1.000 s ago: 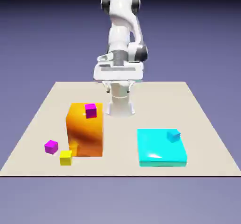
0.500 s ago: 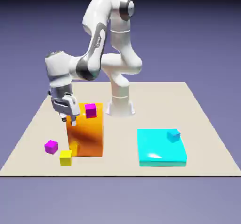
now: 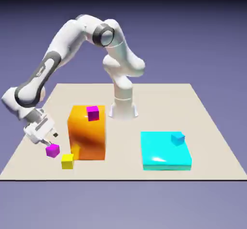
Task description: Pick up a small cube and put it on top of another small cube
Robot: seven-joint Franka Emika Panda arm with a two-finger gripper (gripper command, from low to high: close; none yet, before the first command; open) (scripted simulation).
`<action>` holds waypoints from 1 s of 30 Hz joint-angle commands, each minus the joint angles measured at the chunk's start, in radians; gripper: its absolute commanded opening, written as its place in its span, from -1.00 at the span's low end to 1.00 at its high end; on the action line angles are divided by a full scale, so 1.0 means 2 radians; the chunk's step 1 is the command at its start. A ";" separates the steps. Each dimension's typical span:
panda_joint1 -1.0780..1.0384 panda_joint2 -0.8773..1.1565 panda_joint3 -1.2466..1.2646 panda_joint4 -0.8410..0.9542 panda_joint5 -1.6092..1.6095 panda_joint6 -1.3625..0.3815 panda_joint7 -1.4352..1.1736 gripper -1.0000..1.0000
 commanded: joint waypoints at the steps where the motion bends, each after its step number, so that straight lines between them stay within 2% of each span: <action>1: -0.007 0.018 -0.007 0.014 0.013 -0.022 0.003 0.00; 9: -0.055 0.152 -0.065 0.111 0.117 -0.196 0.021 0.00; 11: -0.056 0.155 -0.067 0.114 0.118 -0.201 0.022 0.00; 14: -0.025 0.164 -0.048 0.073 0.144 -0.155 0.002 0.00; 15: -0.025 0.164 -0.048 0.073 0.144 -0.155 0.002 -1.00; 19: -0.043 0.152 -0.072 0.117 0.106 -0.203 0.023 -1.00; 30: 0.156 0.104 -0.154 0.159 -0.091 -0.233 0.044 -1.00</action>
